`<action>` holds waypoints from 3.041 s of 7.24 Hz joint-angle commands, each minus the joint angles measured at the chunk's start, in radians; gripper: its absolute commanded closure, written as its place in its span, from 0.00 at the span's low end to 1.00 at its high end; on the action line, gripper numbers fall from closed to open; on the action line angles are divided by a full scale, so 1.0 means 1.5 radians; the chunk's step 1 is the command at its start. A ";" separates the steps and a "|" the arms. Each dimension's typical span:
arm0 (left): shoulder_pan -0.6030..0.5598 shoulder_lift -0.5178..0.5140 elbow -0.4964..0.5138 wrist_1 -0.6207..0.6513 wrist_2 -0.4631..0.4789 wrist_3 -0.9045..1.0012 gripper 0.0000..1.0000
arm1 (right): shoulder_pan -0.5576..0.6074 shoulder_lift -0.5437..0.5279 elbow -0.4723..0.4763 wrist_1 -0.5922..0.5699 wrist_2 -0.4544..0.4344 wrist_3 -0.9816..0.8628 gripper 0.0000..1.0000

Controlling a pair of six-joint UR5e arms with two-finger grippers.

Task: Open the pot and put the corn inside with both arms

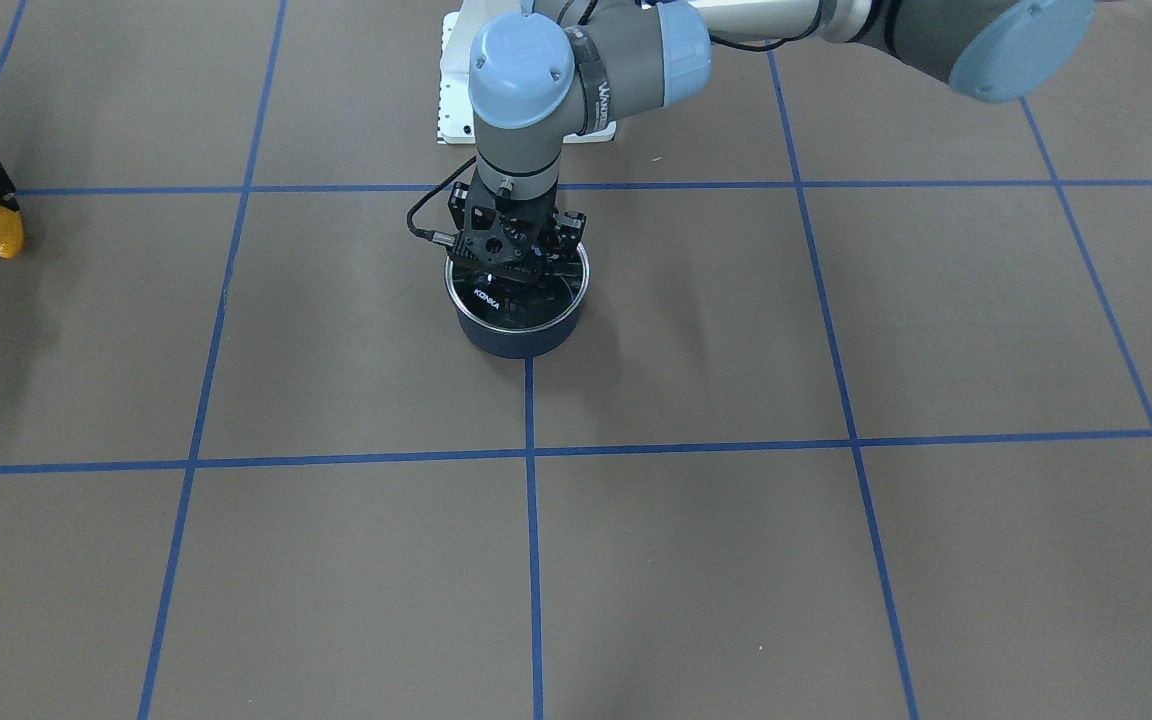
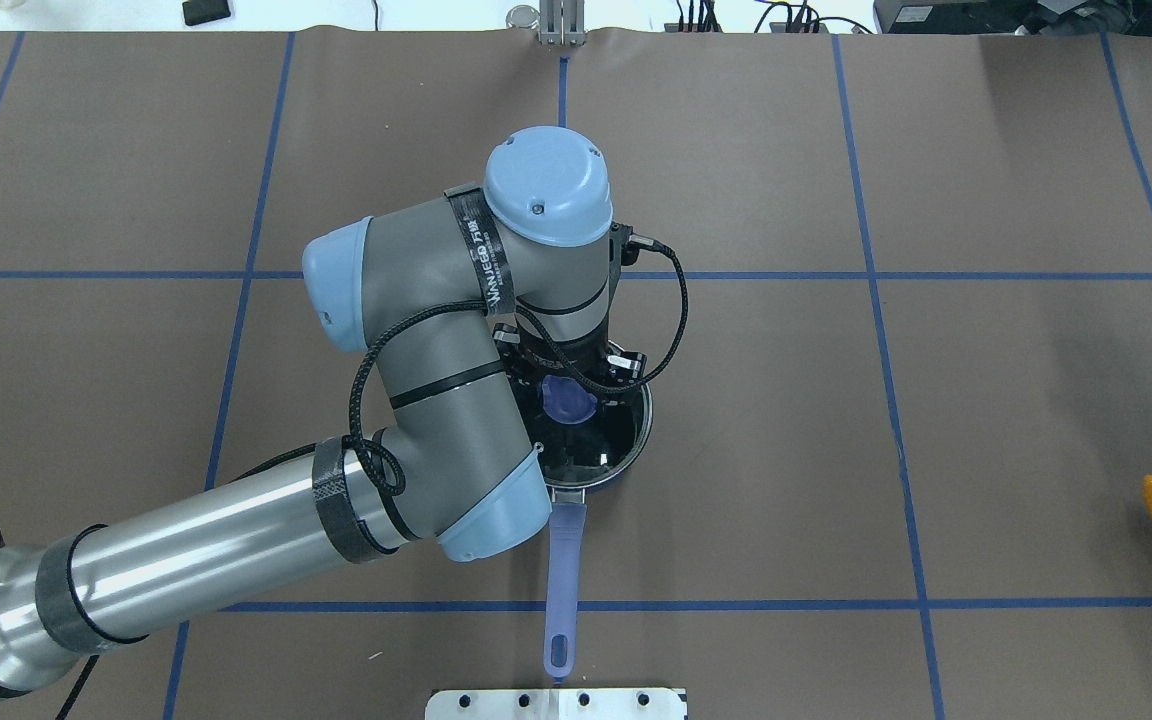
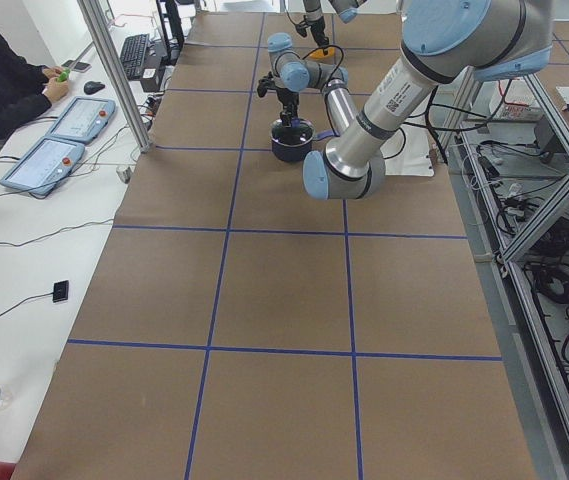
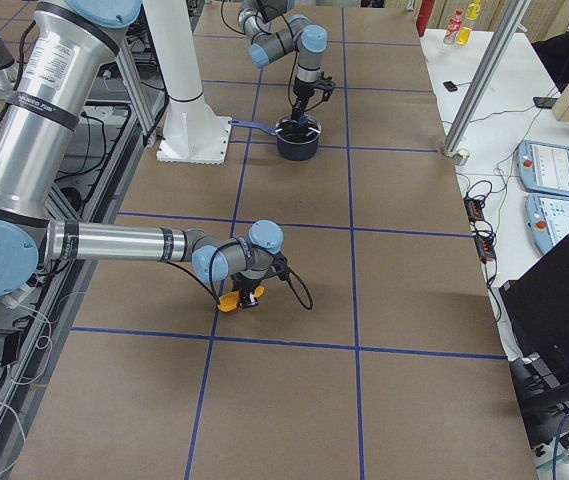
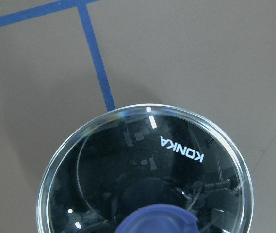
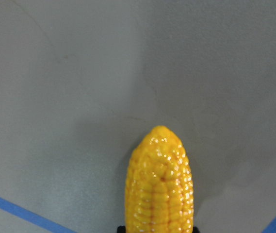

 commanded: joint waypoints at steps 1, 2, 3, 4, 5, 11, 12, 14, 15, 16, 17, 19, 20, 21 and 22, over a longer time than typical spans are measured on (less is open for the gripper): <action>0.000 0.000 -0.003 0.000 0.000 0.000 0.34 | 0.010 0.024 0.052 -0.089 0.009 -0.001 0.67; -0.001 0.000 -0.008 0.001 0.000 0.000 0.34 | 0.011 0.039 0.070 -0.120 0.009 0.000 0.67; -0.003 0.000 -0.017 0.002 0.000 0.001 0.36 | 0.017 0.063 0.078 -0.153 0.013 0.000 0.67; -0.006 0.001 -0.029 0.006 0.000 0.001 0.37 | 0.017 0.109 0.078 -0.193 0.015 0.000 0.67; -0.008 0.000 -0.030 0.007 0.000 0.001 0.37 | 0.025 0.170 0.079 -0.252 0.016 0.001 0.67; -0.127 0.120 -0.123 0.010 -0.051 0.137 0.38 | -0.028 0.483 0.080 -0.470 0.042 0.091 0.67; -0.155 0.146 -0.135 0.010 -0.062 0.176 0.38 | -0.056 0.522 0.078 -0.469 0.040 0.133 0.67; -0.207 0.195 -0.149 0.009 -0.082 0.250 0.38 | -0.082 0.599 0.055 -0.462 0.037 0.192 0.67; -0.220 0.212 -0.149 0.006 -0.084 0.279 0.38 | -0.098 0.646 0.032 -0.446 0.035 0.237 0.67; -0.239 0.236 -0.149 0.003 -0.103 0.312 0.38 | -0.115 0.671 0.012 -0.400 0.032 0.291 0.66; -0.262 0.260 -0.148 0.002 -0.116 0.353 0.38 | -0.133 0.677 0.003 -0.360 0.025 0.313 0.66; -0.305 0.312 -0.144 0.000 -0.122 0.440 0.38 | -0.155 0.718 -0.028 -0.332 0.000 0.332 0.65; -0.322 0.333 -0.141 0.000 -0.123 0.479 0.38 | -0.170 0.730 -0.038 -0.326 -0.017 0.337 0.64; -0.334 0.347 -0.136 0.000 -0.123 0.505 0.38 | -0.183 0.734 -0.050 -0.309 -0.027 0.351 0.64; -0.341 0.357 -0.131 0.000 -0.123 0.519 0.38 | -0.201 0.735 -0.065 -0.290 -0.041 0.363 0.64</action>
